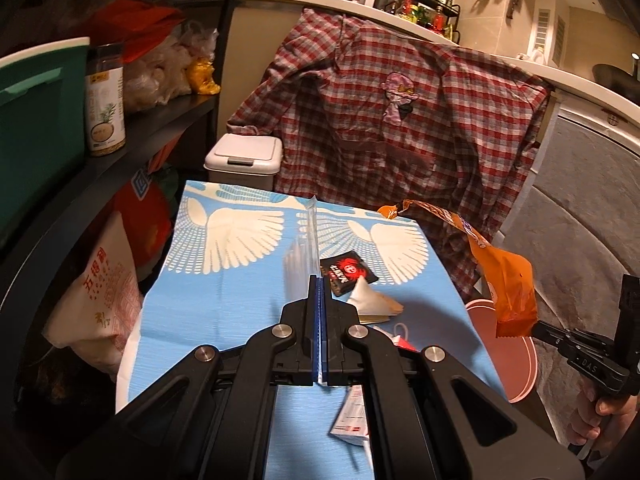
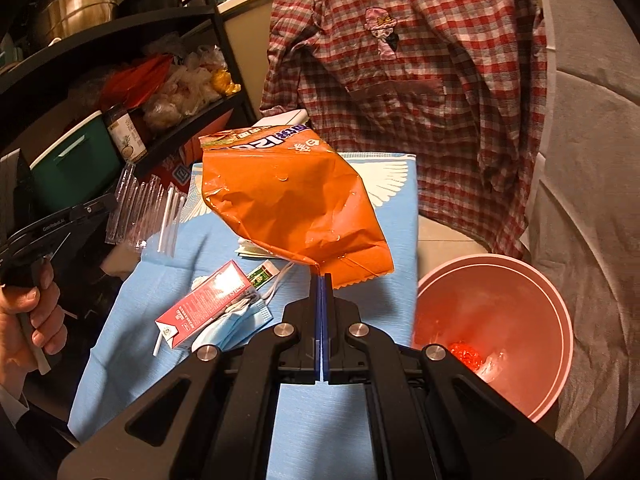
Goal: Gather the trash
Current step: 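Lift and carry the straws and noodle bag over the pink bin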
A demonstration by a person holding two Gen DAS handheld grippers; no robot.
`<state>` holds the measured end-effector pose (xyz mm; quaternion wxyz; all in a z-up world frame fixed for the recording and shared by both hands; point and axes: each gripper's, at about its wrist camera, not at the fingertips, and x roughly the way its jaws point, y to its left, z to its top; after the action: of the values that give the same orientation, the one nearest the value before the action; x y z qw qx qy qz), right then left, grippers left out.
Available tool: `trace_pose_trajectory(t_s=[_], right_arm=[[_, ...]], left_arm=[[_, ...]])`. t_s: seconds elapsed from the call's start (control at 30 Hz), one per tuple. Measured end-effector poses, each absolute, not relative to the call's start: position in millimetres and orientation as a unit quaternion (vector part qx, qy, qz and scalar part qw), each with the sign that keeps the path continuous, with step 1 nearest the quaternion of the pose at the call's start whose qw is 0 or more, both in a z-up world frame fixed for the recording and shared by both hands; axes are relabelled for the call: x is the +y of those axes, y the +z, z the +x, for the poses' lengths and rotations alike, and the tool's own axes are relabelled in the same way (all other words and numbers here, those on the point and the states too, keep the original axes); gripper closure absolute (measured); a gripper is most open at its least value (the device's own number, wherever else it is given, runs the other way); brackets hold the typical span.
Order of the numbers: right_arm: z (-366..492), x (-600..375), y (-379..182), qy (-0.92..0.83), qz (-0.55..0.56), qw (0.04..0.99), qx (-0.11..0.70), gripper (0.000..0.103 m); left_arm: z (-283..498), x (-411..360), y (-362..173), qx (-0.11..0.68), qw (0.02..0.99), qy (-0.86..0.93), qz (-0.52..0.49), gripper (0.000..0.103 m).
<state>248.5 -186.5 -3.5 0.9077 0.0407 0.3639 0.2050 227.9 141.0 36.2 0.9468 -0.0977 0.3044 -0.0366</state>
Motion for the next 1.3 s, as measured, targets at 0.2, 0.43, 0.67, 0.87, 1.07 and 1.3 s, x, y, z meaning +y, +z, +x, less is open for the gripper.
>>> trace_pose_trajectory(t_s=[0.2,0.43,0.67,0.87,1.07,1.3], right_arm=[[246,-202,-2,0.195,0.043,0.909,0.367,0.103],[241,-220,-1,0.182,0.047,0.910,0.369,0.103],[242,-238,-2,0.160,0.045,0.911,0.377,0.103],[240,-251,-2,0.143,0.043,0.913,0.380,0.103],[239,-267,-3,0.129,0.049,0.912,0.386,0.102],[243,-284,-8,0.109,0.055,0.908,0.400,0.102]], left_arm=[[225,122,42,0.300,0.948,-0.051,-0.092,0.103],[225,95,46,0.297,0.949,-0.070,-0.080,0.103],[227,65,49,0.297,0.948,-0.092,-0.070,0.103],[230,38,51,0.296,0.946,-0.113,-0.063,0.103],[234,6,51,0.299,0.943,-0.138,-0.055,0.103],[241,-31,51,0.304,0.937,-0.165,-0.049,0.103]])
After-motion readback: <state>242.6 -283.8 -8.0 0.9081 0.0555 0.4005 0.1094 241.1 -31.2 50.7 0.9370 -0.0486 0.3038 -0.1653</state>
